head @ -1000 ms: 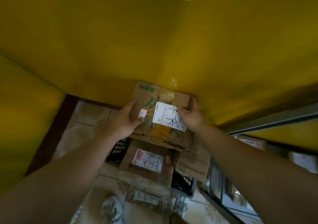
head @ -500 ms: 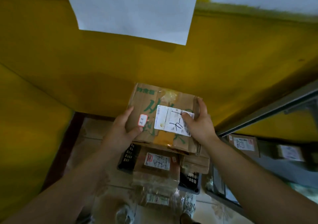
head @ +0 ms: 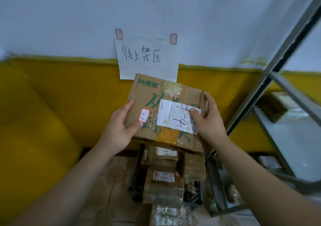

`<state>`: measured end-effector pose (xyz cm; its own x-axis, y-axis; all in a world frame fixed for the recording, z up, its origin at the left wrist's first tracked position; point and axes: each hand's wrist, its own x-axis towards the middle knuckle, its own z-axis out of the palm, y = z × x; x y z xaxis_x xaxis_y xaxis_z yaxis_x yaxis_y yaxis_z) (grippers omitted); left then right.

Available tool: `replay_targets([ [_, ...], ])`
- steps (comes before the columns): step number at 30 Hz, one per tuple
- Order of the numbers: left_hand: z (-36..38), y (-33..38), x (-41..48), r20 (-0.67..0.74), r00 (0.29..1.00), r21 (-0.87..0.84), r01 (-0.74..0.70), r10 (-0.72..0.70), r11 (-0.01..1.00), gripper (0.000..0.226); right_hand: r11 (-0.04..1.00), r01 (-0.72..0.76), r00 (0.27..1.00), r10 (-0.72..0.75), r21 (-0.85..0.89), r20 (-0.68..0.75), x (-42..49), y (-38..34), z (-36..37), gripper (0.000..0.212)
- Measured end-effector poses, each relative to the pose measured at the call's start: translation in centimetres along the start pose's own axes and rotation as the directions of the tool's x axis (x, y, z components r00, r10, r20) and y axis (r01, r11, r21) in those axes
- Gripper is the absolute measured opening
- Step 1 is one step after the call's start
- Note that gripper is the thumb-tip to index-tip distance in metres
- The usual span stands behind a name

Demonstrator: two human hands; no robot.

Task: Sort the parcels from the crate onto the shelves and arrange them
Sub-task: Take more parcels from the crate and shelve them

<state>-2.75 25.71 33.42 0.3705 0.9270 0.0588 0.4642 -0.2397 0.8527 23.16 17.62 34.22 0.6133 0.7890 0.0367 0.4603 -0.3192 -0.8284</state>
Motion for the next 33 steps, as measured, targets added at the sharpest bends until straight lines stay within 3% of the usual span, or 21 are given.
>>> replay_targets([
  [9,1.2,8.4,-11.3,-0.241,0.969,0.042,-0.049,0.058,0.998,0.073,0.979,0.193,0.979,-0.197,0.07,0.049,-6.7,-2.1,-9.6,0.077],
  [17,3.3,12.8,-21.4,-0.257,0.964,-0.022,-0.069,0.061,0.997,0.075,0.971,0.226,0.965,-0.235,0.082,0.119,-14.2,-1.0,-17.8,0.085],
  [25,3.3,16.9,-30.0,-0.273,0.946,0.006,-0.177,0.172,0.984,0.072,0.951,0.29,0.953,-0.297,0.105,0.062,-22.6,-0.7,-23.7,0.092],
  [33,4.2,18.3,-40.2,-0.295,0.94,0.007,-0.177,0.171,0.984,0.069,0.965,0.24,0.961,-0.251,0.105,0.115,-32.2,1.1,-28.8,0.104],
])
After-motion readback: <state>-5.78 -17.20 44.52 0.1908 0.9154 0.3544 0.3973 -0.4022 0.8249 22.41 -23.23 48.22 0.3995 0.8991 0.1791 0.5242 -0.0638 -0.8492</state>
